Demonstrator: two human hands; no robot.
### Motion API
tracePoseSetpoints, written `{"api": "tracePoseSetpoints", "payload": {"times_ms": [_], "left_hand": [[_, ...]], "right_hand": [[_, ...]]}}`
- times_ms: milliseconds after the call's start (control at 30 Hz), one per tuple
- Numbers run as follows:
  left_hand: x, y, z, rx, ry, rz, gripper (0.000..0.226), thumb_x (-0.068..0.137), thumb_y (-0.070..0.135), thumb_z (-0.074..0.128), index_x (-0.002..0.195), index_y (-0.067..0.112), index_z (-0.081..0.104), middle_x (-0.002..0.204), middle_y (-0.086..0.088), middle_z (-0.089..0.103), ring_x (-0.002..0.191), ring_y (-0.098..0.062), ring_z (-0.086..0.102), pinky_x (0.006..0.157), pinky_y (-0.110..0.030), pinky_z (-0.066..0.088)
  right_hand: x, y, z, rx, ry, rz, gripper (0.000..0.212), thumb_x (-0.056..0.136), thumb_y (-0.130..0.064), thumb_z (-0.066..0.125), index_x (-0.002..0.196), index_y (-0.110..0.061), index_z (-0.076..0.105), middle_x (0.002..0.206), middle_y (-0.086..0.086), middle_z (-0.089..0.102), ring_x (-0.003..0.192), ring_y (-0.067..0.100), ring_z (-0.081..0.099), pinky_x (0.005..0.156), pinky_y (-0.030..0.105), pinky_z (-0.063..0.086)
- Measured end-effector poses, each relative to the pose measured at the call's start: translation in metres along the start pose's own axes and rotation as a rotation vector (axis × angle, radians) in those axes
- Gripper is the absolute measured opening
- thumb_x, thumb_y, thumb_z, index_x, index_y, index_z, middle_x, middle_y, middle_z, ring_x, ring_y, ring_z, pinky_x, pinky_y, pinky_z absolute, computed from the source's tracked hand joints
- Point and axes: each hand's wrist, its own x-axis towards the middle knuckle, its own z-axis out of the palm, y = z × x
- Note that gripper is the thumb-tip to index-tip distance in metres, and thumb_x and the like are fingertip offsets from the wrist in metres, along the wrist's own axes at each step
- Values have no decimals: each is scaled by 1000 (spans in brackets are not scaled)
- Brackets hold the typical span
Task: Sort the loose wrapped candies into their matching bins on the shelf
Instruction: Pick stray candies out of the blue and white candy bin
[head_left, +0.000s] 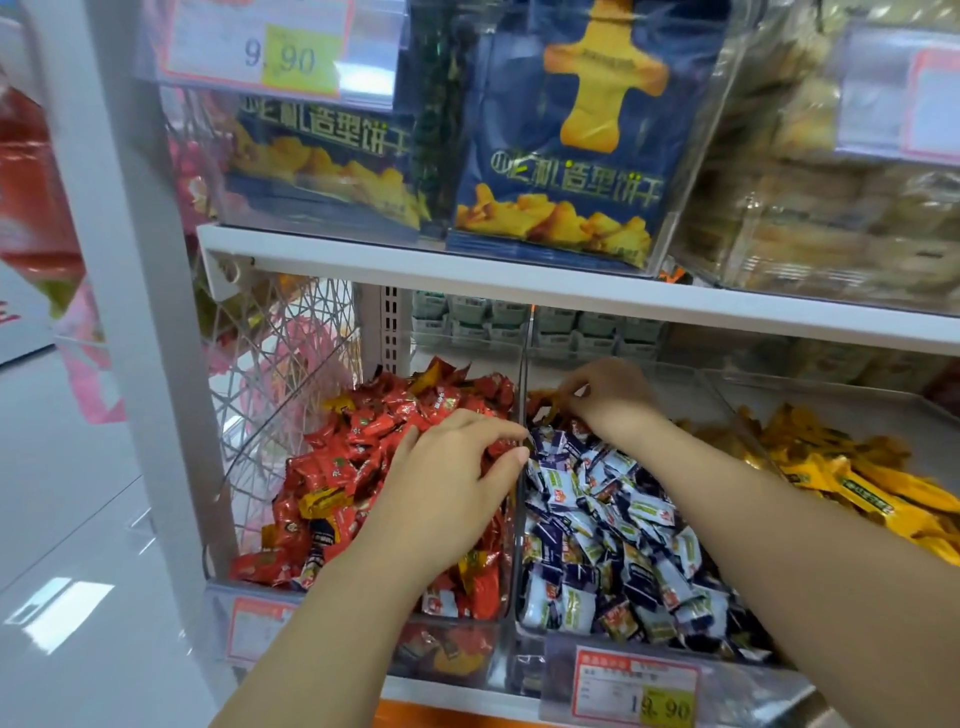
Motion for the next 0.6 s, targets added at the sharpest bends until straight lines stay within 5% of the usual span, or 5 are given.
{"api": "tracePoseSetpoints", "payload": {"times_ms": [200, 400, 600], "left_hand": [[-1, 8, -2, 53, 87, 39, 24, 93, 33, 53, 116, 35, 61, 112, 23, 47, 118, -6, 47, 112, -48, 28], [-4, 30, 7, 68, 122, 107, 22, 91, 27, 58, 112, 31, 65, 111, 17, 53, 113, -10, 51, 110, -49, 30], [-8, 49, 19, 16, 110, 112, 21, 89, 26, 59, 109, 30, 66, 105, 16, 53, 105, -17, 56, 104, -55, 36]], "right_hand": [[-60, 7, -27, 283, 247, -21, 16, 87, -22, 64, 101, -19, 72, 105, -4, 69, 90, 13, 62, 80, 26, 49], [-132, 32, -56, 466, 510, 12, 8, 83, -14, 70, 89, -17, 73, 86, -9, 65, 80, -4, 57, 73, -2, 37], [-160, 91, -94, 559, 806, 251, 7, 86, -15, 67, 92, -16, 69, 86, 0, 67, 83, 15, 63, 72, 13, 43]]}}
